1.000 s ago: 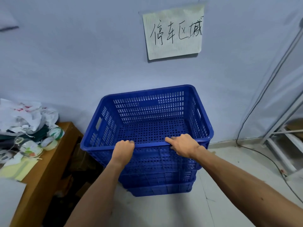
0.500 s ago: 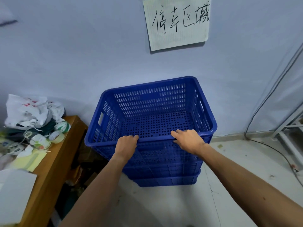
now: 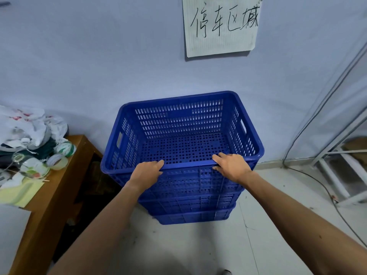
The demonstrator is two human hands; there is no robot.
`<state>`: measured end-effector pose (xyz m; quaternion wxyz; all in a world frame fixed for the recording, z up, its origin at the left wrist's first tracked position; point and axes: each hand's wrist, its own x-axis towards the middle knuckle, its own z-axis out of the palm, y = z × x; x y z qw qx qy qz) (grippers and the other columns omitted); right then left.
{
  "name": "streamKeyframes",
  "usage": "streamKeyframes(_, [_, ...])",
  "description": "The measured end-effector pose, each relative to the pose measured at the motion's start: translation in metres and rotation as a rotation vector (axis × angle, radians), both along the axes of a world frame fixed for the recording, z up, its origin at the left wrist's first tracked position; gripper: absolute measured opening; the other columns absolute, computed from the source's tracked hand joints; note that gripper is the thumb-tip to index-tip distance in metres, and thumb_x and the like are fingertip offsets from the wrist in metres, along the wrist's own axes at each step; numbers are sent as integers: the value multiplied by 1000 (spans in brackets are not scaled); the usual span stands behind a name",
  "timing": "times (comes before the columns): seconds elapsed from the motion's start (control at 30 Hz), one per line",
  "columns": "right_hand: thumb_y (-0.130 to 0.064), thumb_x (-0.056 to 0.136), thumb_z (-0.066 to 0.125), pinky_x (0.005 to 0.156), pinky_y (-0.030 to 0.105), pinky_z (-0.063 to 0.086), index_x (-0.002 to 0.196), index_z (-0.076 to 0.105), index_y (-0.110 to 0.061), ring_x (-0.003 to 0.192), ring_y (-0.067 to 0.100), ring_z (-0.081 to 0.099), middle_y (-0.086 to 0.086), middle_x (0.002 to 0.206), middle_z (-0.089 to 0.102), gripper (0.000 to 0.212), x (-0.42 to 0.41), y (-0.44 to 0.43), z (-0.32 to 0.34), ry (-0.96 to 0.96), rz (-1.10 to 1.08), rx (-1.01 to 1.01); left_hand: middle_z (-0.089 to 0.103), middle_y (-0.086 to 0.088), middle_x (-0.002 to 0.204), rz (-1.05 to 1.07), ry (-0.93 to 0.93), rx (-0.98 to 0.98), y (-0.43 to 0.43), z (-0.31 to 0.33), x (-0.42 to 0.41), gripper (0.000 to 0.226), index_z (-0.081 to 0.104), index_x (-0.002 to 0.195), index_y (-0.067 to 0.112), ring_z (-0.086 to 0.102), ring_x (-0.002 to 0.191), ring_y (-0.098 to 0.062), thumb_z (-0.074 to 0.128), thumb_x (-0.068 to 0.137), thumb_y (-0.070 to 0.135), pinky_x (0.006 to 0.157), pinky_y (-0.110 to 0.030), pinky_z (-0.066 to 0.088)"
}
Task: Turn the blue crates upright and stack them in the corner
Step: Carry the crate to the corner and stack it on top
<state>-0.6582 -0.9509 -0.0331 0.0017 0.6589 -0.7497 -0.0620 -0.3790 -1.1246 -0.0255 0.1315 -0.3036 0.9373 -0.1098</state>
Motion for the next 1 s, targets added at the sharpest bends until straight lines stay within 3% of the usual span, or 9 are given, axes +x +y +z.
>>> streamKeyframes(0.2, [-60,99,34,65,35,41,121,46,-19,85,25,62,3,105,58,48,8,-8,-3,7,-54,-19,60,-4,97,16,47,63,-2,1,1,41,37,141,14,51,70,-21,42,105,33,60,-35,44])
streamKeyframes(0.4, [-64,96,33,78,40,46,123,46,-20,92,27,63,4,109,58,53,3,-5,0,1,-99,13,56,-9,113,123,100,114,13,-4,-9,31,41,133,16,57,95,-29,44,105,26,84,-44,45])
streamKeyframes(0.57, [-60,97,39,95,44,40,127,45,-19,111,30,55,6,121,55,52,19,-1,-5,-12,-228,-9,51,-9,115,145,138,104,15,-8,-7,27,43,128,17,53,98,-29,47,103,28,84,-43,44])
streamKeyframes(0.8, [-49,94,50,101,46,37,119,48,-11,105,32,52,10,113,55,45,45,5,-8,19,-378,-114,48,-8,118,151,180,123,12,-9,-6,29,44,127,17,50,104,-29,50,101,29,87,-43,40])
streamKeyframes(1.0, [-37,88,56,111,49,29,120,46,-10,108,31,48,10,114,51,43,56,8,-6,24,-413,-72,47,-9,120,72,209,128,5,-12,-1,29,44,126,18,47,107,-29,53,99,25,96,-44,39])
